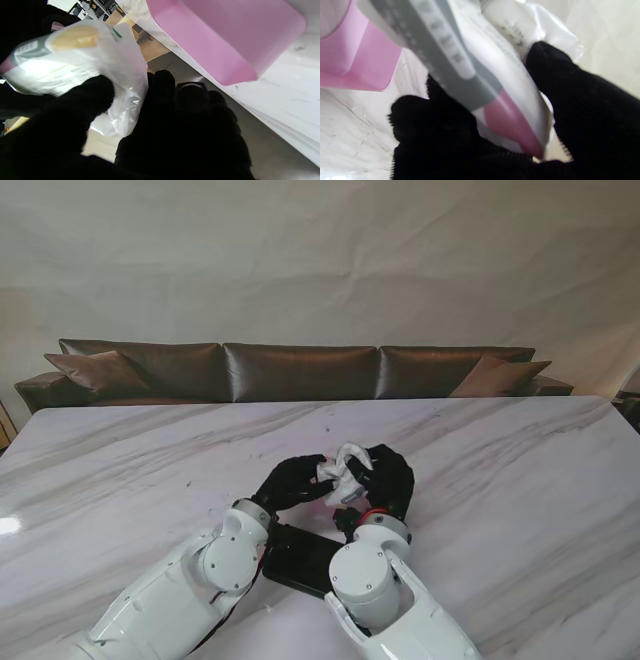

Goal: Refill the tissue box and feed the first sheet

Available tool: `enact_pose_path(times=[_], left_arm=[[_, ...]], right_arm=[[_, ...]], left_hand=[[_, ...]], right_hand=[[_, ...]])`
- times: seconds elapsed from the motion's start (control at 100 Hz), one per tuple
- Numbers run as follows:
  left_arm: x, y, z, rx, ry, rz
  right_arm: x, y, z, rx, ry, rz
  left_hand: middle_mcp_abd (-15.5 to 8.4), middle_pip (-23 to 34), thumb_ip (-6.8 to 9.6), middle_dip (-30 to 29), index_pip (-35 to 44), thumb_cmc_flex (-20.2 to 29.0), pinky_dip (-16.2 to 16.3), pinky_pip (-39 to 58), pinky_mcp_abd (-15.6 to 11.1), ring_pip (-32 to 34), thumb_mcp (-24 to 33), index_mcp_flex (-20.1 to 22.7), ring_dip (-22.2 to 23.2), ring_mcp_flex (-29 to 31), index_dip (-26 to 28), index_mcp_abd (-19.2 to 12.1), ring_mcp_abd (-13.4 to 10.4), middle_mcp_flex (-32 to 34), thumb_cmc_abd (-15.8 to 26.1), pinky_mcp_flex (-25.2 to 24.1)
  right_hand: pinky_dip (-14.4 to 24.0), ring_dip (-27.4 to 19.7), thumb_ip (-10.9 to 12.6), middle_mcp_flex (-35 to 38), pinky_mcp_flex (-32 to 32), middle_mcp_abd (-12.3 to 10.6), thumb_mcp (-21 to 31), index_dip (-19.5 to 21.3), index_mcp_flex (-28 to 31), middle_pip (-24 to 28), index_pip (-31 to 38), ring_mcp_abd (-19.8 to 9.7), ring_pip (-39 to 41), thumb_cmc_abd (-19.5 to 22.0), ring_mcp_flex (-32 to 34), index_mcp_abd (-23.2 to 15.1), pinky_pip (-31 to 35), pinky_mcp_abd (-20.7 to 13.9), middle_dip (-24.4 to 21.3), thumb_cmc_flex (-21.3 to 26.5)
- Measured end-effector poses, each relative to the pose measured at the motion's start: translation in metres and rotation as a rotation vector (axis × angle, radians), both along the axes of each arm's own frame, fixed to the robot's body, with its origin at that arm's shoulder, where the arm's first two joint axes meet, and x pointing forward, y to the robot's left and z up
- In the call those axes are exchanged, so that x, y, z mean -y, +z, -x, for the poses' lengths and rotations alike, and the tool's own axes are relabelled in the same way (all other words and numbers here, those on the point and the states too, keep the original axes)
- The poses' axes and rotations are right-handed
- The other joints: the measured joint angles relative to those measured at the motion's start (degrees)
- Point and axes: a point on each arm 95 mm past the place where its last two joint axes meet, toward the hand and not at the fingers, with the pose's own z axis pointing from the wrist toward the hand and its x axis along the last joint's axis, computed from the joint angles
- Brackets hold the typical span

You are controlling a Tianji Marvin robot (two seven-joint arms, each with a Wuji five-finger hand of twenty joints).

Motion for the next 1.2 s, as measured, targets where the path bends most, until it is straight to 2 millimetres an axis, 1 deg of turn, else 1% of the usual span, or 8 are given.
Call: enact_pose_path(times=[0.07, 0.19, 0.33, 0.53, 0.65, 0.75, 0.99, 1.2], left_arm=[[0.002, 0.001, 0.0, 0.038, 0.023, -0.011], [0.004, 0.001, 0.0, 0.05, 0.038, -0.028], [0.003, 0.003, -0.003, 0.076, 0.062, -0.119], [-0.001, 0.012, -0.016, 0.066, 0.058, -0.141], [-0.002, 0.018, -0.029, 0.042, 0.031, -0.166], [-0.003, 0.024, -0.037, 0.026, 0.002, -0.191], [-0.005, 0.034, -0.055, 0.008, -0.039, -0.248], [-0.009, 0.035, -0.069, -0.032, -0.067, -0.327]], right_arm=[[0.0, -0.001, 0.0, -0.002, 0.0, -0.001], [-0.001, -0.001, 0.001, -0.006, 0.001, 0.005], [0.001, -0.005, 0.003, -0.028, 0.004, 0.043], [0.005, -0.011, 0.004, -0.057, 0.017, 0.093], [0.009, -0.016, 0.005, -0.064, 0.022, 0.145], [0.016, -0.018, 0.006, -0.06, 0.011, 0.24], [0.042, -0.024, 0.01, -0.084, -0.029, 0.404], [0.058, -0.033, 0.02, -0.118, -0.042, 0.394]], left_hand=[[-0.44, 0.2, -2.01, 0.97, 1.39, 1.07, -0.55, 0.0, 0.0, 0.58, 2.26, 0.57, -0.83, 2.18, 0.51, -0.3, -0.54, 2.32, -0.58, 1.99], [-1.16, 0.22, -2.95, 2.14, 1.93, 1.52, -1.11, 0.0, 0.0, 0.7, 3.61, 0.84, -1.26, 2.3, 1.33, -1.75, -0.63, 2.87, -1.21, 2.24], [-2.57, 0.46, -3.01, 3.49, 2.25, 1.56, -1.16, 0.0, 0.0, 0.9, 3.61, 0.84, -1.26, 3.45, 3.54, -5.42, -0.88, 4.48, -1.97, 3.17], [-3.45, 3.95, -3.01, 6.35, 3.37, 1.86, -1.16, 0.0, 0.0, 1.08, 6.42, 1.31, -1.26, 3.6, 11.65, -7.02, -0.95, 5.52, -2.48, 3.35], [-4.17, 5.48, -1.38, 8.27, 3.7, -0.1, -1.16, 0.0, 0.0, 1.29, 7.71, 1.32, -1.26, 3.6, 15.57, -8.6, -0.95, 5.52, -2.49, 3.36], [-4.89, 6.12, 1.13, 9.51, 3.72, -1.42, -1.16, 0.0, 0.0, 1.4, 8.41, 1.32, -1.2, 3.59, 19.0, -9.22, -0.95, 5.52, -2.49, 3.35], [-5.05, 6.91, 4.33, 10.47, 5.03, -3.45, -1.16, -0.02, 0.0, 1.96, 9.41, 1.49, -1.18, 3.01, 21.43, -9.77, -0.97, 5.52, -2.43, 2.9], [-5.09, 6.93, 6.26, 10.48, 5.1, -4.86, -1.16, -0.02, 0.0, 2.06, 10.8, 2.9, -1.18, 3.0, 22.08, -9.8, -0.97, 5.55, -2.43, 2.9]], right_hand=[[0.0, 0.0, 0.02, 0.0, 0.0, 0.05, 0.01, 0.0, 0.0, 0.0, 0.01, 0.05, 0.0, 0.0, 0.0, 0.0, 0.0, 0.05, -0.03, 0.0], [0.0, 0.0, 0.03, 0.0, 0.0, 0.12, 0.01, 0.0, 0.0, 0.0, 0.01, 0.1, 0.0, -0.01, 0.0, 0.0, 0.0, 0.09, -0.05, 0.04], [-0.01, 0.0, 0.04, 0.0, 0.0, 0.2, 0.01, 0.0, 0.0, -0.02, 0.01, 0.18, 0.0, -0.01, 0.0, 0.0, 0.01, 0.19, -0.17, 0.58], [-0.06, -0.19, 0.07, -1.8, -2.06, 0.25, -1.35, -0.76, -0.82, -0.06, 0.01, 0.37, 0.0, 0.87, -1.97, -2.15, 0.02, 0.18, -1.14, -2.76], [-0.07, -0.23, 0.89, -6.13, -4.89, 0.52, -3.02, -0.81, -2.62, 0.62, -1.49, 0.86, 0.0, 2.06, -4.92, -2.31, 0.02, 0.03, -2.3, -4.55], [-0.07, -0.23, 2.85, -9.35, -6.05, 0.56, -4.48, 0.76, -4.64, 1.43, -5.13, 0.9, 0.0, 4.69, -6.24, -2.27, -0.01, -0.15, -3.23, -6.47], [-0.07, -0.23, 7.79, -12.84, -8.5, 0.63, -6.38, 5.58, -7.37, 2.67, -9.46, 0.95, 0.01, 9.38, -9.09, -2.16, -0.95, -0.61, -4.25, -9.87], [-0.07, -0.23, 7.98, -12.83, -9.22, 0.63, -6.38, 6.15, -7.34, 2.68, -9.46, 1.0, 0.01, 9.51, -9.73, -2.15, -1.51, -0.68, -4.47, -9.87]])
